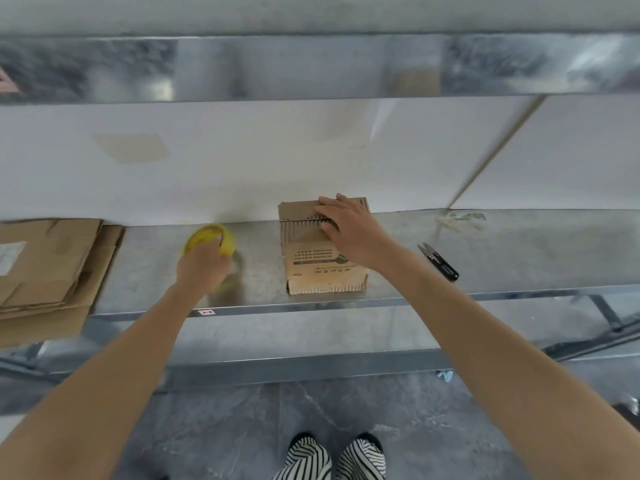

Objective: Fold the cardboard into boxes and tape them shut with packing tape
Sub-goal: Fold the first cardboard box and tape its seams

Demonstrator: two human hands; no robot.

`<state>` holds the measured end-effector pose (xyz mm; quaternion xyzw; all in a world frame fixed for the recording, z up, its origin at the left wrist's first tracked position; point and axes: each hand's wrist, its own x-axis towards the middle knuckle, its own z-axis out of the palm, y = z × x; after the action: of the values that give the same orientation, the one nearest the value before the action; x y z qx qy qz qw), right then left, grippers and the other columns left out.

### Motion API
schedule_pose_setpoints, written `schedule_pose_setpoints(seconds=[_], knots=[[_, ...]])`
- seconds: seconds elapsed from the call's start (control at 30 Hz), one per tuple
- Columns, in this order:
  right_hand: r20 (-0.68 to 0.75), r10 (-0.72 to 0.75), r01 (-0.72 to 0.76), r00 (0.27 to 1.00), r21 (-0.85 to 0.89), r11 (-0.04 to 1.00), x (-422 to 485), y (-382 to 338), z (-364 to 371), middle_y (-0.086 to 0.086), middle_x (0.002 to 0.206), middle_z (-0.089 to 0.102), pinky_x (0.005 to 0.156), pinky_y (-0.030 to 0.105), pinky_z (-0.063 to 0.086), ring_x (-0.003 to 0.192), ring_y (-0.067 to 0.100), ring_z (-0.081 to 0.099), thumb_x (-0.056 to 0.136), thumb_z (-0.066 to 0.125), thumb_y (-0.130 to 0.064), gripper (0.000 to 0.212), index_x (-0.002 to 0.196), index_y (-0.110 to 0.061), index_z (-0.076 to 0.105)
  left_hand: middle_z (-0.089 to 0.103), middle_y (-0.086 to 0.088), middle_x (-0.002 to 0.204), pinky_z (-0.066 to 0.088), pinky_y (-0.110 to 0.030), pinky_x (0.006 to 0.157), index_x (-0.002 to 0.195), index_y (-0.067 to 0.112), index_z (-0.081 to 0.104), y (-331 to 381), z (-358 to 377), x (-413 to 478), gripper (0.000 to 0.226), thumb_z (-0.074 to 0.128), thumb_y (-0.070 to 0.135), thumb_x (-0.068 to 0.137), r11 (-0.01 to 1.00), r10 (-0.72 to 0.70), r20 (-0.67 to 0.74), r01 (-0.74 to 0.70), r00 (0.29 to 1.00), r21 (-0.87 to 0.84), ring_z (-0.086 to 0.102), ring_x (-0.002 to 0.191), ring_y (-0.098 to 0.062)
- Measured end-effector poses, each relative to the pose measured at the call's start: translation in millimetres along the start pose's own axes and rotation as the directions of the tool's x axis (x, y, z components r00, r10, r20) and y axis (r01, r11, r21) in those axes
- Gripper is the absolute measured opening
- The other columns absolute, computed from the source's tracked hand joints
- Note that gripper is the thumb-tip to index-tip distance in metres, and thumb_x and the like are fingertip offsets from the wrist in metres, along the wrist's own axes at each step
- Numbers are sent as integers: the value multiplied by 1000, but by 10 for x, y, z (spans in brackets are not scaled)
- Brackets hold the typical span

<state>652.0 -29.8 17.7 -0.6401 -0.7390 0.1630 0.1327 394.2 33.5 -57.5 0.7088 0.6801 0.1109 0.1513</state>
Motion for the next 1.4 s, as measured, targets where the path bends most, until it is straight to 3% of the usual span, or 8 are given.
schedule_pose_setpoints(seconds=[0.2,0.33,0.47,0.6,0.77,1.03,1.17,1.4], knots=[[-23,-2,5,1000,136,991,-19,13,-29,0,149,38,115,36,15,143,22,20,100,40,-20,39,140,-18,41,62,-6,97,40,-34,73,113,18,57,715,-604,-208,25,46,32,96,953,294,-122,-300,948,-32,57,90,-32],[-46,53,-40,998,249,968,-11,25,-43,2,130,52,105,39,35,127,24,42,94,49,-18,44,138,-23,43,55,3,80,31,-30,64,107,19,61,1030,-740,-380,22,50,33,95,921,369,-116,-379,922,-90,50,76,-20],[54,104,-117,993,483,868,23,27,-71,-6,137,51,104,42,40,128,20,42,87,48,-10,58,142,-24,37,57,3,78,31,-29,62,92,18,61,1182,-729,-467,16,53,32,92,882,468,-108,-470,877,5,54,75,-24],[34,137,-117,990,739,663,22,-41,-115,-2,113,63,91,27,47,107,14,58,88,60,-16,35,123,-15,57,54,6,75,27,-28,61,91,19,63,1263,-728,-512,14,55,30,91,844,536,-114,-531,836,76,44,69,-17],[-58,182,-62,982,802,594,-13,-61,-121,-3,85,65,66,22,48,77,12,60,85,67,-19,7,89,-15,63,66,4,86,33,-27,64,94,18,65,1331,-752,-515,19,52,32,92,851,524,-77,-517,848,95,53,72,-18],[-115,227,-52,967,782,621,-2,25,-160,-2,72,55,58,15,39,67,9,48,88,61,-14,16,74,-16,55,48,5,58,26,-28,62,74,14,57,1285,-840,-520,34,52,42,92,833,541,25,-540,841,125,52,63,-21],[-126,236,-56,964,766,640,-8,104,-167,3,77,55,62,20,38,71,13,47,89,58,-12,16,74,-16,54,51,1,72,26,-30,67,87,12,59,1162,-852,-531,29,51,39,92,839,534,-6,-528,846,130,52,79,-25],[-283,198,14,938,604,797,-82,248,-213,-2,75,57,56,12,37,68,12,49,92,53,-9,10,81,-9,54,52,4,62,28,-25,49,67,19,45,1273,-882,-406,36,55,45,90,867,492,-46,-484,870,120,48,59,-14]])
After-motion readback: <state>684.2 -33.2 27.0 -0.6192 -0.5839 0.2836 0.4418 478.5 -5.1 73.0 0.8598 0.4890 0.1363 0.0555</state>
